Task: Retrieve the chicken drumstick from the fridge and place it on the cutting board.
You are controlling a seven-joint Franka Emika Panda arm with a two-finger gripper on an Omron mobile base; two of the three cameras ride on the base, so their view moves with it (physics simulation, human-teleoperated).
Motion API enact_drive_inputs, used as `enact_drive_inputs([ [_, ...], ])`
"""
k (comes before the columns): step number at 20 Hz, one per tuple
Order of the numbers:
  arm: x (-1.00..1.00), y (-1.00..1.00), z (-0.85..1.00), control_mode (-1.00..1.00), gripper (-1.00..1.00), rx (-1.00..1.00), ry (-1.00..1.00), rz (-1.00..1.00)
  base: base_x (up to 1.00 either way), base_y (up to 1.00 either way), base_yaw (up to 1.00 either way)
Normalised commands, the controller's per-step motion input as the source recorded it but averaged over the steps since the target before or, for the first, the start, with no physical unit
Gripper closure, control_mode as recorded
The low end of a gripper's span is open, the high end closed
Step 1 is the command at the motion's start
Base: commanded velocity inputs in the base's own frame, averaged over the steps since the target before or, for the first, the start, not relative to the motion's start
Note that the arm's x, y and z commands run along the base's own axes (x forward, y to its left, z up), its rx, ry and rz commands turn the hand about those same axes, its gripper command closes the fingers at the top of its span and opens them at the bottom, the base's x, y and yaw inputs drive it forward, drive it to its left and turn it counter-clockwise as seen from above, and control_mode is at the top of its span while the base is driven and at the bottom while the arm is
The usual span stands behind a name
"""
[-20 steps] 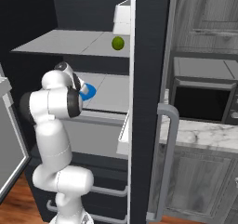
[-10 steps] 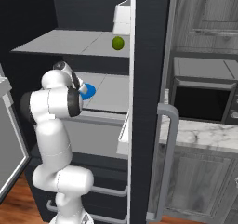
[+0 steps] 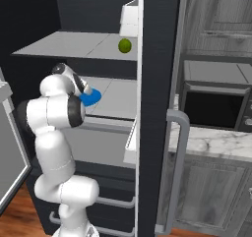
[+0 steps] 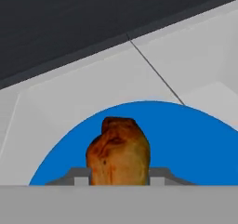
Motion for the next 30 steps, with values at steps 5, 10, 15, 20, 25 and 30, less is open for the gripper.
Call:
enact_drive_inputs([
  [5,-0.92,0.0,0.74,-1.0,1.0,0.0,-0.37,0.0,0.0,0.0,0.0],
  [10,-1.0,-0.02,0.96,-1.0,1.0,0.01,-0.05,0.0,0.0,0.0,0.0],
  [15,-1.0,-0.24,1.0,-1.0,1.0,0.02,0.05,0.0,0.0,0.0,0.0],
  [20,-1.0,-0.6,1.0,-1.0,1.0,0.09,0.17,0.0,0.0,0.0,0.0],
  [25,-1.0,-0.69,0.92,-1.0,1.0,0.05,0.23,0.0,0.0,0.0,0.0],
  [30,-1.0,-0.61,0.53,-1.0,1.0,0.01,0.21,0.0,0.0,0.0,0.0],
])
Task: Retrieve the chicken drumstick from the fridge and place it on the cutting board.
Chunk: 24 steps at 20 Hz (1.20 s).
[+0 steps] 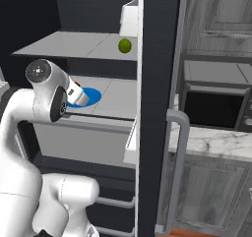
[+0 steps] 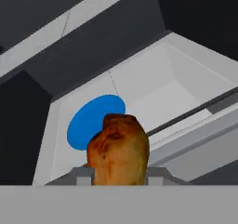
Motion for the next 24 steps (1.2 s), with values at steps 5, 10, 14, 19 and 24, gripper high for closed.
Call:
enact_drive_inputs([
  [5,-1.0,-0.16,-0.03,-1.0,1.0,-0.12,0.23,0.0,0.0,0.0,0.0],
  [10,-1.0,0.06,-0.15,-1.0,1.0,-0.19,0.15,0.01,0.0,0.0,0.0],
  [14,-0.35,0.07,0.0,-1.0,1.0,-0.02,-0.07,0.03,0.0,0.0,0.0],
  [19,-0.31,-0.02,-0.09,-1.0,1.0,-0.01,0.03,0.0,0.0,0.0,0.0],
  [24,-0.2,-0.04,-0.09,1.0,1.0,0.0,0.03,0.0,-0.8,-0.23,0.0],
])
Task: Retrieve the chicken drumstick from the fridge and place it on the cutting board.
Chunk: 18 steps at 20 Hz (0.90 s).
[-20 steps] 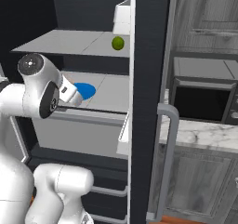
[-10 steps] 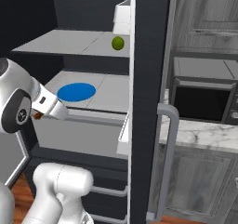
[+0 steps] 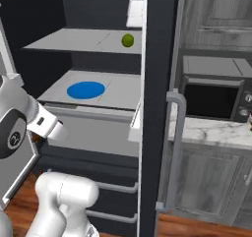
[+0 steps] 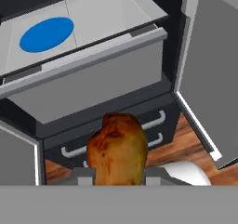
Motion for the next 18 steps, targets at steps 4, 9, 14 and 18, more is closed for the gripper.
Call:
enact_drive_inputs([
  [4,0.0,0.0,0.0,1.0,1.0,0.0,0.0,0.0,-1.0,-0.37,0.0],
  [9,0.0,0.0,0.0,1.0,1.0,0.0,0.0,0.0,-0.5,-0.92,-0.15],
  [14,0.0,0.0,0.0,1.0,1.0,0.0,0.0,0.0,0.0,-1.0,-0.14],
  [18,0.0,0.0,0.0,1.0,1.0,0.0,0.0,0.0,0.01,-1.0,-0.11],
])
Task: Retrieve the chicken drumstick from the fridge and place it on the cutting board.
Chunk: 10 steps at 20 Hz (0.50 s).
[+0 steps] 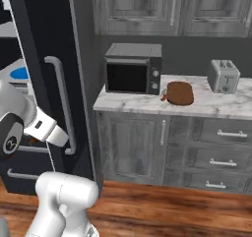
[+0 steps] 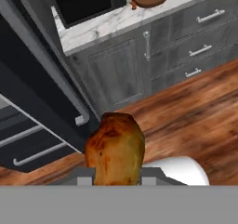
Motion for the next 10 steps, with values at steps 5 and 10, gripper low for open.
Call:
enact_drive_inputs([
  [5,0.0,0.0,0.0,1.0,1.0,0.0,0.0,0.0,0.17,-1.0,-0.1],
  [10,0.0,0.0,0.0,1.0,1.0,0.0,0.0,0.0,0.85,-1.0,-0.04],
])
